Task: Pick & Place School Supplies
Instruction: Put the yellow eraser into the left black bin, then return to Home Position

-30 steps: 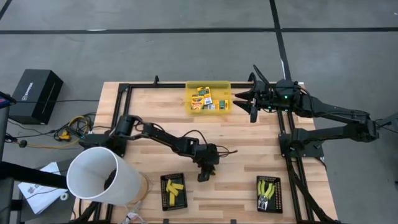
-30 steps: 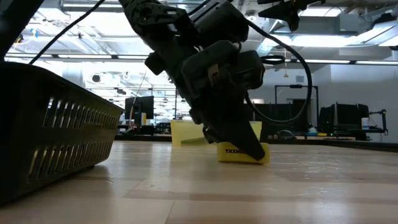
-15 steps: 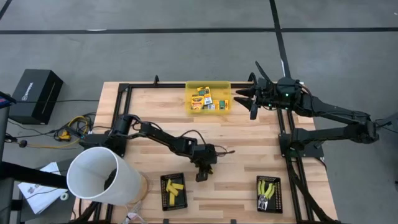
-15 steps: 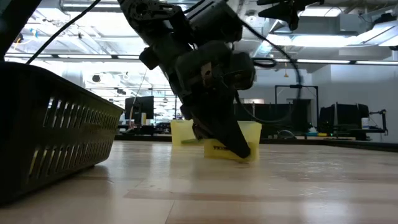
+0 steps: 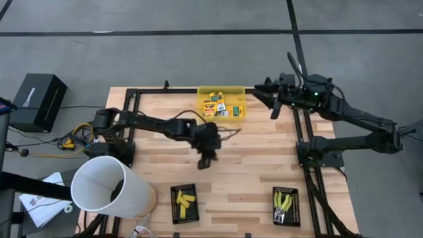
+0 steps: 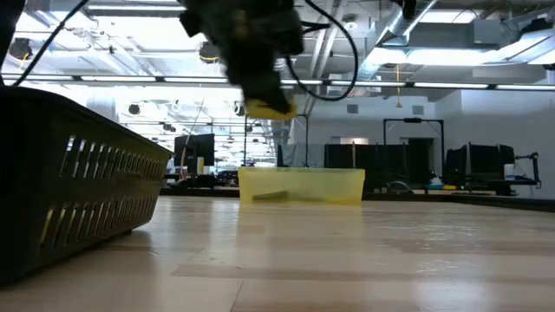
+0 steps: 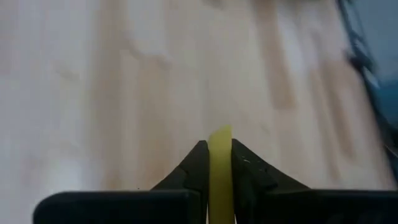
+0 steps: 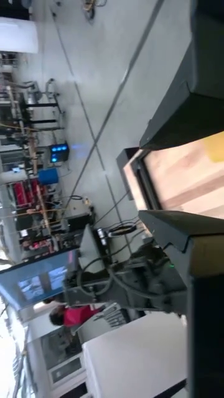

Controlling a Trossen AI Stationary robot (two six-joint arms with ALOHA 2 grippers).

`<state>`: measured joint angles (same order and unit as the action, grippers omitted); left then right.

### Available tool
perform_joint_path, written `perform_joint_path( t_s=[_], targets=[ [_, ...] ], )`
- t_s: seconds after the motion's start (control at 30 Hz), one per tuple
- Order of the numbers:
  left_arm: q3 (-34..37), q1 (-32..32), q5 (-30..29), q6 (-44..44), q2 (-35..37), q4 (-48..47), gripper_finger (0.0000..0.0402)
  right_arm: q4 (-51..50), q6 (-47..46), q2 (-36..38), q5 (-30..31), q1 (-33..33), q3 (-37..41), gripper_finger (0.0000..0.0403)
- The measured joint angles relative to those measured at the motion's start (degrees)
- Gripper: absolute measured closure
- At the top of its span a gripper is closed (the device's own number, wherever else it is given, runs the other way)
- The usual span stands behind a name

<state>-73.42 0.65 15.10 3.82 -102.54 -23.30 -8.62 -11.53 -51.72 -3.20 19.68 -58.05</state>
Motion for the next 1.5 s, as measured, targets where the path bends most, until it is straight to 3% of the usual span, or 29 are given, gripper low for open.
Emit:
perform_joint_path(
  t_s=[0.3, 0.53, 0.73, 0.87, 1.2, 1.5],
  targets=[
    [9.38, -9.52, 11.93, 0.02, 4.93, -1.42, 0.0371, -1.65, 2.07, 0.00, 0.00, -0.04, -1.57, 0.0242],
    [13.54, -20.02, 11.96, 6.38, 4.94, 4.45, 0.0371, -4.46, 1.51, -0.13, 0.00, -0.15, -1.57, 0.0246],
    [16.75, -24.70, 9.16, 13.17, 4.94, 11.28, 0.0371, -4.40, 0.77, -0.13, 0.00, -0.15, -1.57, 0.0246],
    [18.59, -25.18, 7.27, 14.82, 4.57, 11.38, 0.0357, -4.20, -0.48, -0.37, 0.00, -0.15, -1.57, 0.0250],
    [19.97, -24.68, 6.85, 19.64, 5.16, 11.87, 0.0235, -4.07, -1.14, -0.85, 0.00, -0.15, -1.52, 0.0246],
    [19.94, -20.65, 1.86, 20.67, 13.38, 11.97, 0.0219, 1.31, -1.08, -0.87, -0.19, -0.15, -1.52, 0.0247]
  ],
)
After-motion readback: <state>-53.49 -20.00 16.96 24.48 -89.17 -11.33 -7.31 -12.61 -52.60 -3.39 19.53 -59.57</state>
